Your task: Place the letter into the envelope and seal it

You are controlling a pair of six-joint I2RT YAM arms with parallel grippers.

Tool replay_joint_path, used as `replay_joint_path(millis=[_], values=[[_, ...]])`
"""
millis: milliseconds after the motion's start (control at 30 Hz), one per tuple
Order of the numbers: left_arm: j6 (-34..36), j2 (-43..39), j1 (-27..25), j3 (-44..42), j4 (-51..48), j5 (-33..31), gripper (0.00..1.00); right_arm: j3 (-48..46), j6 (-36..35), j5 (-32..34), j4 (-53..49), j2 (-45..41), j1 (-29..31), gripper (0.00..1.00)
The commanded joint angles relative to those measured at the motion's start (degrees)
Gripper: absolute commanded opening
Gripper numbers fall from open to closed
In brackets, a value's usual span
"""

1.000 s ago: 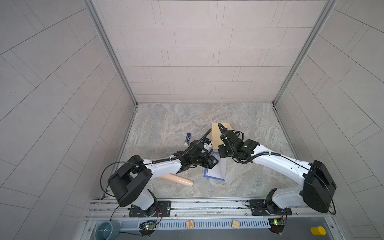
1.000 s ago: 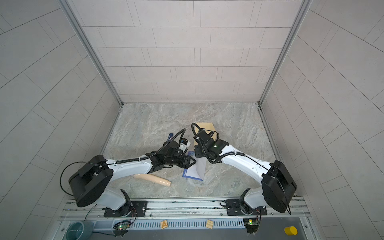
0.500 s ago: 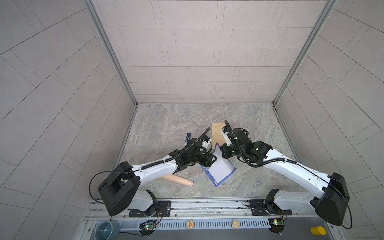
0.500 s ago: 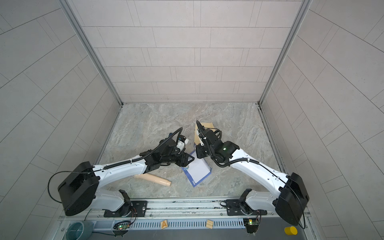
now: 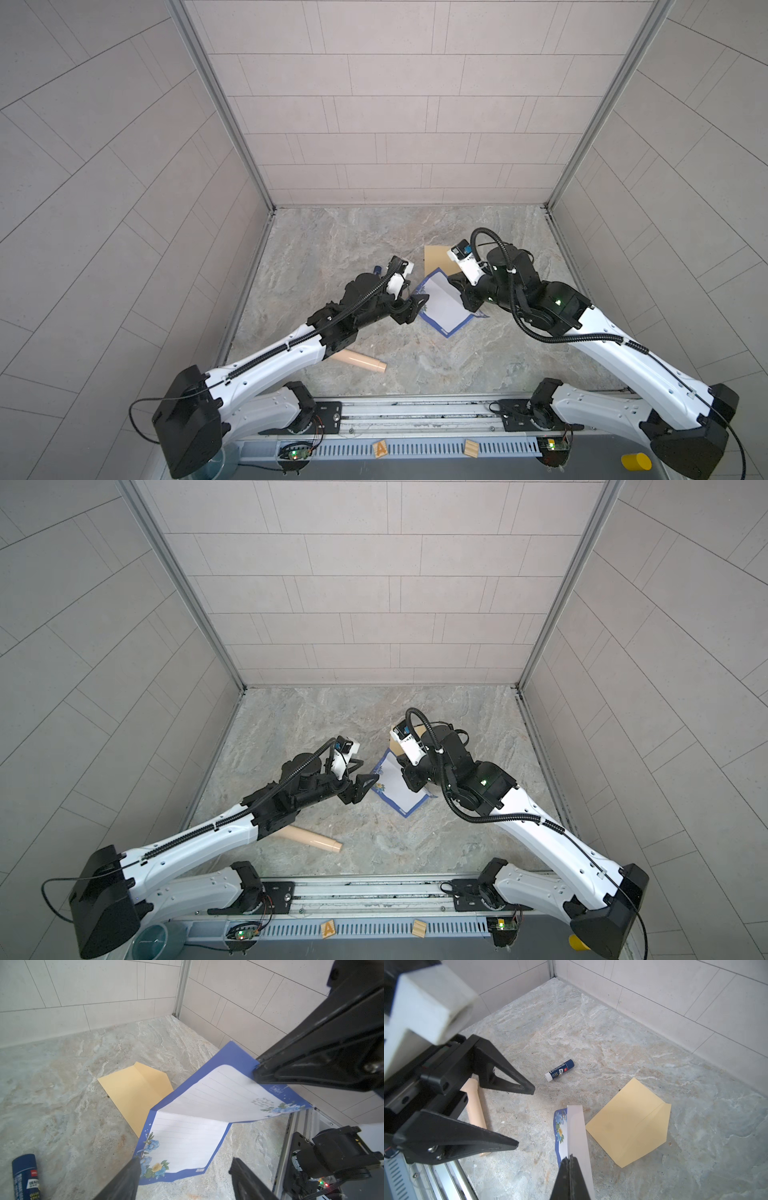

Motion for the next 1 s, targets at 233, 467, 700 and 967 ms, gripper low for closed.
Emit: replay_joint_path(millis=[233, 467, 700, 967], values=[[7.8, 2.1, -0.1, -5.1, 13.2, 2.2, 0.75, 8.2, -14.7, -4.0, -9.5, 1.8, -0.2, 0.00], [8.6, 3.5, 0.5, -6.3, 12.9, 0.9, 0.75, 9.9, -18.2, -5.8, -11.7, 0.9, -0.2, 0.00], [8.1, 5.2, 2.4, -7.1, 13.3, 4.3, 0.75, 10.1, -20.1, -8.7, -11.7, -0.3, -0.2, 0.00], [4.3, 7.6, 6.0, -8.0, 16.7, 13.7, 0.75, 10.0, -21.0, -11.2, -10.6, -0.6, -0.1, 0.00]])
